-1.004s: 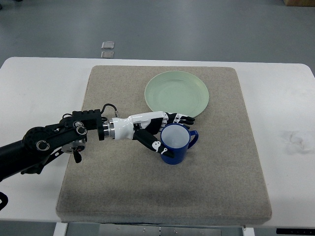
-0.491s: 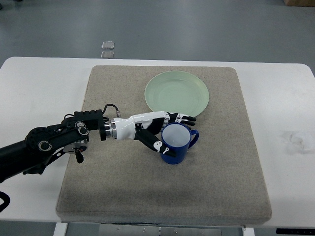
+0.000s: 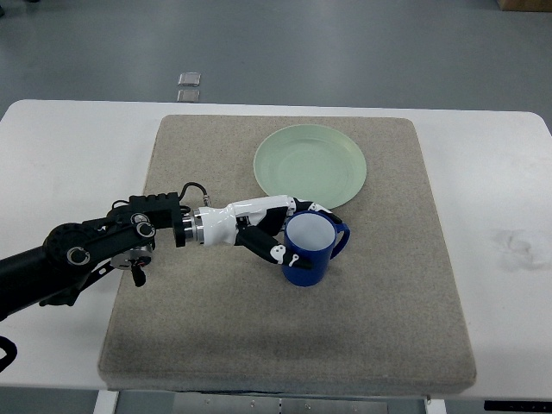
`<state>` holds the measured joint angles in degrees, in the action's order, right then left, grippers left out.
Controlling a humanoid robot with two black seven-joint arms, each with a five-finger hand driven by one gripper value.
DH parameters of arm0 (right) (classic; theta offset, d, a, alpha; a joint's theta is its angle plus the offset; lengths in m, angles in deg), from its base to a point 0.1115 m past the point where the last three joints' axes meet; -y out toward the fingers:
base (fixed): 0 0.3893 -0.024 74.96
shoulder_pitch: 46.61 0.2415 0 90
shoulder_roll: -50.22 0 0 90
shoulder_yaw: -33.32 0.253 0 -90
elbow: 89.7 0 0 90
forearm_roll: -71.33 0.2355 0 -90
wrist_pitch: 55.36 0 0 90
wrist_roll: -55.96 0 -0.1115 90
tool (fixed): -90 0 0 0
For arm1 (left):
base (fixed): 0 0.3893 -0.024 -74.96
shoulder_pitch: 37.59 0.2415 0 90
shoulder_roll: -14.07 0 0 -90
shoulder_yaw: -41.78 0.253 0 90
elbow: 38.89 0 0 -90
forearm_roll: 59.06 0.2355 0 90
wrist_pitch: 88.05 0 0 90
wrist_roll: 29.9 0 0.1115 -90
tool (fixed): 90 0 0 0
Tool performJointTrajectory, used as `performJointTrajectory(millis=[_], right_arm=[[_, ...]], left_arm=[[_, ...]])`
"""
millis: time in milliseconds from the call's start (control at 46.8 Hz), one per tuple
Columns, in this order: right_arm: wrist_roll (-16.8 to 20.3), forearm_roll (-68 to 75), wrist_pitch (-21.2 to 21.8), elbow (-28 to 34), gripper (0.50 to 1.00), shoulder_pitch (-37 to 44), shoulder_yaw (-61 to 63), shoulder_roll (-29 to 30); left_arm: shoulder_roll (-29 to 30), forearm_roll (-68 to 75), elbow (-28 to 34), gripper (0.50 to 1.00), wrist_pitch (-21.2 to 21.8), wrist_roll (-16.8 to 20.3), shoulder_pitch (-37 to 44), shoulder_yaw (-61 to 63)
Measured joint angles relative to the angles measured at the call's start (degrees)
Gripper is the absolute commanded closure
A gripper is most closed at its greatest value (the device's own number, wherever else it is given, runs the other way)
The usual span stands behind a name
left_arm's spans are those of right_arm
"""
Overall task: Place cup left of plate with left hand
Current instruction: 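Wrap the left hand fingers around the blue mug body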
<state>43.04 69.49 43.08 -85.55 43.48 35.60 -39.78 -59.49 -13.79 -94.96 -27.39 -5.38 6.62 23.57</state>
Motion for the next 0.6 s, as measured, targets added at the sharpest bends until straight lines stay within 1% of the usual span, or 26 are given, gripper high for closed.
performJointTrajectory(millis=[43, 299, 513, 598], right_arm=[[0.0, 0.0, 0.0, -0.01, 0.568, 0.0, 0.0, 0.0], [0.0, 0.0, 0.0, -0.02, 0.568, 0.0, 0.0, 0.0], [0.0, 0.0, 0.0, -0.02, 0.568, 0.0, 0.0, 0.0], [0.0, 0.0, 0.0, 0.01, 0.568, 0.0, 0.0, 0.0]], left_arm=[[0.02, 0.0, 0.0, 0.761, 0.08, 0.0, 0.0, -0.01], [0.04, 0.0, 0.0, 0.761, 0.15, 0.26, -0.06, -0.15], [-0.08, -0.09, 0.0, 0.774, 0.31, 0.27, -0.18, -0.85], [-0.08, -0.17, 0.0, 0.774, 0.97, 0.26, -0.33, -1.03]])
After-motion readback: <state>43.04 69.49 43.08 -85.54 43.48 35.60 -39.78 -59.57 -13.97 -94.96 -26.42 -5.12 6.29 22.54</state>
